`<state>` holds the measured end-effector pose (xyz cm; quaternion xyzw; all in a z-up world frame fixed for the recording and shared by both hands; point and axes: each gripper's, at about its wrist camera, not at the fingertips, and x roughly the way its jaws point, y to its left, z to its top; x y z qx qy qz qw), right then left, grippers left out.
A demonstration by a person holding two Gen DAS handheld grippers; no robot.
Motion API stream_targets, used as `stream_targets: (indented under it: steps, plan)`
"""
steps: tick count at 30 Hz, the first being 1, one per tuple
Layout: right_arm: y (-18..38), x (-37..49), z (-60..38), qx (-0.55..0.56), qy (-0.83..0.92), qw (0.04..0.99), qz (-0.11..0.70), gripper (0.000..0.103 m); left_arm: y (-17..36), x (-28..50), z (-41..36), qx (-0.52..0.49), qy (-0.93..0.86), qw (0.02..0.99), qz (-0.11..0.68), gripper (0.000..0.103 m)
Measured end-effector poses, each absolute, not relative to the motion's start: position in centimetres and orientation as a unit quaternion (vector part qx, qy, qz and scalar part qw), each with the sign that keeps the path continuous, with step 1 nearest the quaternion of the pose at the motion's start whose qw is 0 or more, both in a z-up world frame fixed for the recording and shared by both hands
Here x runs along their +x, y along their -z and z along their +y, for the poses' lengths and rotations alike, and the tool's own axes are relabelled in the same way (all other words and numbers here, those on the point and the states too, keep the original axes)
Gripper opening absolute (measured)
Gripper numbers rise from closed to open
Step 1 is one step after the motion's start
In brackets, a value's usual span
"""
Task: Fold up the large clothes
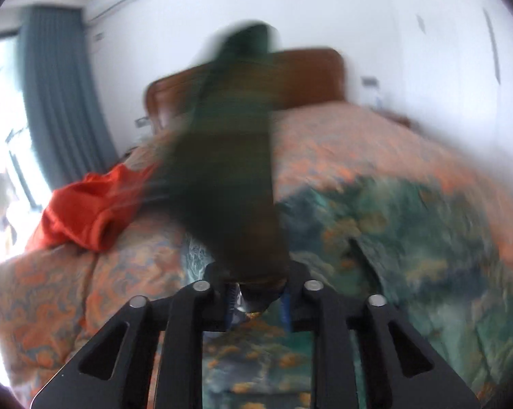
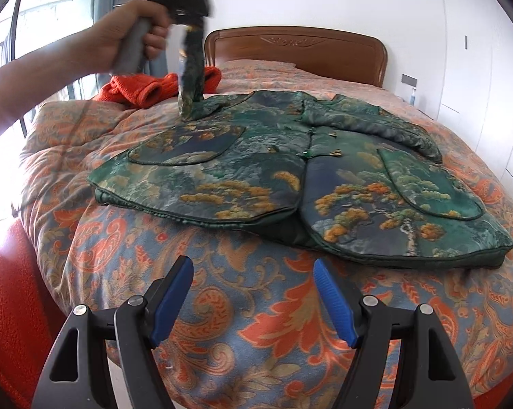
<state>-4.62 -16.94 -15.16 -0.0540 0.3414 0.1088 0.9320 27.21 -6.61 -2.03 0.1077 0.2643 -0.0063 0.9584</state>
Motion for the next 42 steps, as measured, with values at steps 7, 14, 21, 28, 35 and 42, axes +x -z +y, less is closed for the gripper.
stream_targets:
  steps: [7, 14, 21, 28, 35, 42]
  plan:
    - [14.6, -4.6, -18.9, -0.029, -0.084, 0.939, 0.331, 0.075, 8.7, 21.7, -12.7, 0.243, 0.069, 0.923, 0.289, 0.085]
    - [13.5, -2.7, -21.7, 0.029, -0.061, 0.934, 0.350, 0.075, 11.0, 15.9, -6.9, 0.215, 0.045, 0.911, 0.349, 0.087]
    - [8.6, 7.7, -25.3, 0.174, -0.111, 0.908, 0.364, 0.075, 10.2, 11.8, 0.2, 0.101, -0.009, 0.934, 0.342, 0.094]
    - [12.2, 24.5, -27.4, 0.293, -0.104, 0.840, 0.444, 0.075, 11.5, 9.1, 3.5, 0.005, -0.027, 0.936, 0.352, 0.094]
    - [16.5, 30.7, -26.8, 0.359, -0.056, 0.794, 0.487, 0.037, 14.3, 8.4, 6.2, -0.030, -0.044, 0.920, 0.388, 0.094]
    - [8.7, 31.8, -21.8, 0.203, -0.053, 0.878, 0.431, 0.017, 14.7, 7.8, 7.3, -0.044, -0.058, 0.922, 0.381, 0.094]
